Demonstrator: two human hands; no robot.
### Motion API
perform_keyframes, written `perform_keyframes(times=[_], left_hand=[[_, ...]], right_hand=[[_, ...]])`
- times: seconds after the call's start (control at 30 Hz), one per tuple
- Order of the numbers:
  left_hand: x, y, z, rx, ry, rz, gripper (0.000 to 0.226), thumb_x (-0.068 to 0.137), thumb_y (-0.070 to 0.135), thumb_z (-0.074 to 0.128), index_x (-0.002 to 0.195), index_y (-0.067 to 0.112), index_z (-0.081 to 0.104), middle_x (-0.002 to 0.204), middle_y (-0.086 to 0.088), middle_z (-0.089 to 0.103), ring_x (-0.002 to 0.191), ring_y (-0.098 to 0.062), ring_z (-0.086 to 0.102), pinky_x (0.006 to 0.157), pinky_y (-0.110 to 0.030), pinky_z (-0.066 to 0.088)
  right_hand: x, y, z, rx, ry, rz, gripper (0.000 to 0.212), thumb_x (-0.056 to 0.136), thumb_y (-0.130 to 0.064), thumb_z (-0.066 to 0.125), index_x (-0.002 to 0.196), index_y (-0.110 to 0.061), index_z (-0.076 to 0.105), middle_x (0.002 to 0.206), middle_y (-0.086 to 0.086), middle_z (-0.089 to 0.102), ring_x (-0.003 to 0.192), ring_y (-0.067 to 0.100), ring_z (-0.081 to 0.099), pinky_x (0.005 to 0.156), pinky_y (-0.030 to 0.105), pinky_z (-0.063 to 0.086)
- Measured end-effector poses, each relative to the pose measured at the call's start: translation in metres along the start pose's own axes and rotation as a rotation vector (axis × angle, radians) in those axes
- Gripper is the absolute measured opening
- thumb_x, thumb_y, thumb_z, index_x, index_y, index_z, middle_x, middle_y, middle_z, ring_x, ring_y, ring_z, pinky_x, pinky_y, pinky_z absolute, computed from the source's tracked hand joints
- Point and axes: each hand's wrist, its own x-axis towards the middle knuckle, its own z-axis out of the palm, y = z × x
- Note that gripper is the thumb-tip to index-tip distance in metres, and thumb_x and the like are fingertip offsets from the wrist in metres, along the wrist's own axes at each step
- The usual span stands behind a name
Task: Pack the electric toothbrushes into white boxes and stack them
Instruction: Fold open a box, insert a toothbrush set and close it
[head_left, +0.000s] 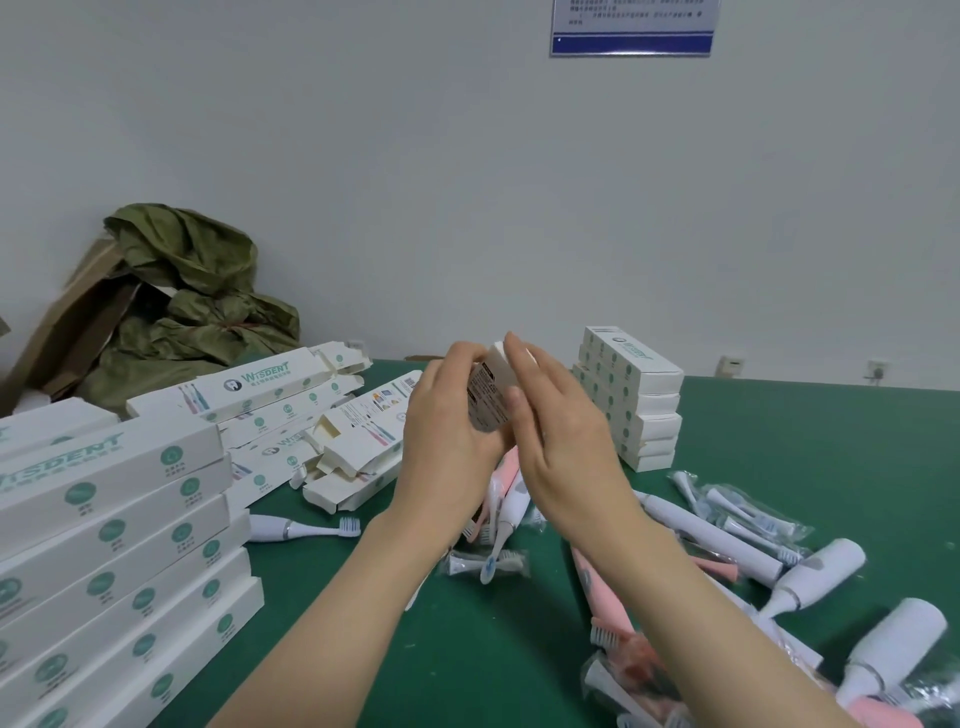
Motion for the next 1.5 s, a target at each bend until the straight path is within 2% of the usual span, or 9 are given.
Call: perform_keyframes(times=[0.17,0.37,0.5,0.67,0.8,1.1,1.23,1.37,1.5], left_hand=[[0.009,0.001,-0.011,-0.01,0.083,0.004,0.045,0.072,0.025,0.079,0.106,0.027,0.05,0.103,0.005,0.058,0.094,-0.009,0.055,0.08,-0.013,0.042],[0.021,-0.001,-0.041,-0.49,0.122,-0.085,0.048,0.066,0.016,0.075,0.099,0.028,0.043,0.1,0.001,0.059,0.089,-0.004,0.062,0.081,-0.022,0.052],[0.02,-0.018,-0.046,-0.513,-0.229,-0.247,0.056,0.061,0.017,0.085,0.104,0.022,0.05,0.099,0.004,0.065,0.091,-0.008,0.065,0.07,-0.019,0.052],[0.02,-0.037,-0.063,-0.1,-0.664,-0.263,0.071,0.048,0.042,0.091,0.107,0.04,0.053,0.104,0.024,0.064,0.099,0.012,0.056,0.076,-0.004,0.042],[0.022,-0.031,-0.056,0.245,-0.592,-0.132,0.056,0.062,0.04,0.086,0.103,0.046,0.048,0.102,0.032,0.052,0.093,0.023,0.046,0.068,-0.003,0.037],[0.013,-0.027,-0.036,0.386,-0.484,0.008,0.036,0.067,0.031,0.077,0.096,0.028,0.055,0.089,0.01,0.055,0.081,-0.008,0.054,0.067,-0.028,0.048],[0.016,-0.032,-0.043,0.42,-0.477,0.018,0.041,0.069,0.027,0.076,0.103,0.027,0.055,0.09,0.012,0.054,0.084,-0.009,0.052,0.064,-0.018,0.04],[0.014,-0.025,-0.039,0.342,-0.515,-0.046,0.094,0.068,0.031,0.079,0.143,0.034,0.023,0.132,0.009,0.04,0.122,-0.012,0.037,0.094,-0.03,0.04],[0.013,-0.013,-0.037,0.191,-0.438,-0.037,0.09,0.065,0.033,0.081,0.133,0.049,0.025,0.129,0.013,0.042,0.116,-0.005,0.038,0.08,-0.02,0.035]], right_hand=[[0.003,-0.006,0.001,0.492,-0.026,0.223,0.037,0.101,-0.034,0.035,0.137,-0.037,0.039,0.135,-0.023,0.044,0.126,-0.01,0.04,0.105,0.01,0.03],[0.007,0.017,-0.006,0.852,-0.126,1.078,0.051,0.091,-0.053,0.05,0.095,-0.002,0.049,0.095,0.019,0.062,0.073,0.026,0.066,0.076,0.038,0.058],[0.007,0.021,-0.01,1.564,0.142,1.167,0.031,0.093,-0.025,0.057,0.105,0.004,0.054,0.083,0.022,0.071,0.079,0.031,0.071,0.062,0.038,0.06],[0.007,0.03,-0.017,1.176,0.254,1.038,0.014,0.093,-0.016,0.058,0.1,-0.005,0.061,0.094,0.012,0.073,0.079,0.019,0.068,0.058,0.022,0.057],[0.004,0.029,-0.014,1.032,0.181,0.907,0.03,0.092,-0.017,0.059,0.116,0.001,0.056,0.104,0.012,0.072,0.095,0.023,0.07,0.082,0.032,0.058],[0.005,0.008,-0.014,0.68,-0.035,0.59,0.02,0.082,-0.032,0.07,0.095,-0.016,0.066,0.09,-0.003,0.074,0.082,0.009,0.07,0.073,0.021,0.056],[0.012,0.013,-0.03,0.688,0.229,0.677,0.018,0.089,-0.029,0.062,0.087,-0.013,0.068,0.079,-0.001,0.069,0.066,0.01,0.062,0.064,0.029,0.055],[0.013,0.016,-0.034,0.68,0.346,0.724,0.03,0.093,-0.014,0.055,0.072,0.007,0.062,0.062,0.005,0.06,0.061,0.017,0.057,0.064,0.033,0.06],[0.013,0.018,-0.033,0.635,0.385,0.686,0.034,0.091,-0.01,0.054,0.058,-0.003,0.058,0.056,0.005,0.058,0.057,0.016,0.055,0.061,0.03,0.059]])
